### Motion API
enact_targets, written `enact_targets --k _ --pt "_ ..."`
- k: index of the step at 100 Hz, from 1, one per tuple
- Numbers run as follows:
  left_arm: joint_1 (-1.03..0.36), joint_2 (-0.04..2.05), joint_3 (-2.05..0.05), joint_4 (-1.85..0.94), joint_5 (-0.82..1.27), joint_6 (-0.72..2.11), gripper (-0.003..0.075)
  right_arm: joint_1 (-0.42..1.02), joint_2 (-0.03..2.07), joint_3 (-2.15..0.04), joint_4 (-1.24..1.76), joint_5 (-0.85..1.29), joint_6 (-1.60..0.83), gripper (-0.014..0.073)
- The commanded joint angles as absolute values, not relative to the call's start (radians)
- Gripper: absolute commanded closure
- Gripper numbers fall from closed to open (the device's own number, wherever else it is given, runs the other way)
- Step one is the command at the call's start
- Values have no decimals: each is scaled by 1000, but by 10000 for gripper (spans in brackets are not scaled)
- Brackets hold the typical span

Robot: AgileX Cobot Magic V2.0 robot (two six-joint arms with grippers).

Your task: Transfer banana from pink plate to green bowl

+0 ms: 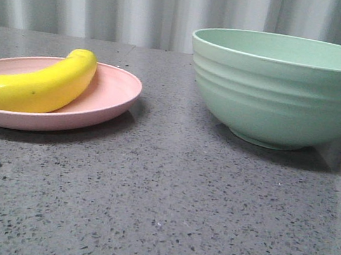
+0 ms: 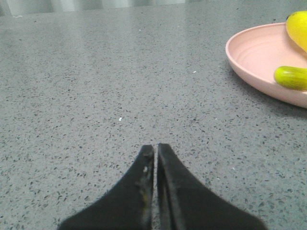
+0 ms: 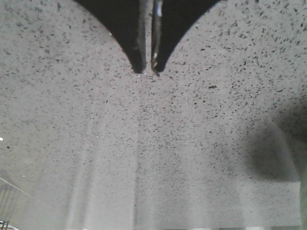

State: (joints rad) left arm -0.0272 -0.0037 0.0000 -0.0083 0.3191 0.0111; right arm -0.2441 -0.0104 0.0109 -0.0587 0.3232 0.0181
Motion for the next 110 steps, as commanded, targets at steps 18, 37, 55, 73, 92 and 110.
enact_targets --k 18,37,55,73,92,110 --pt "-25 -33 10 -11 252 7 741 -247 -34 30 -59 290 12 659" --pt "-25 -33 10 -11 252 7 741 -247 -34 30 -59 290 12 659" --pt "-25 -33 10 -11 252 7 741 -247 -34 30 -59 290 12 659" --pt "-25 -33 10 -9 252 7 741 -247 -34 30 -59 290 12 659" --pt "-25 -33 10 -7 252 7 741 -247 -34 30 -59 290 12 659" --pt "-25 -33 10 18 223 7 741 -247 -34 30 -72 290 12 659"
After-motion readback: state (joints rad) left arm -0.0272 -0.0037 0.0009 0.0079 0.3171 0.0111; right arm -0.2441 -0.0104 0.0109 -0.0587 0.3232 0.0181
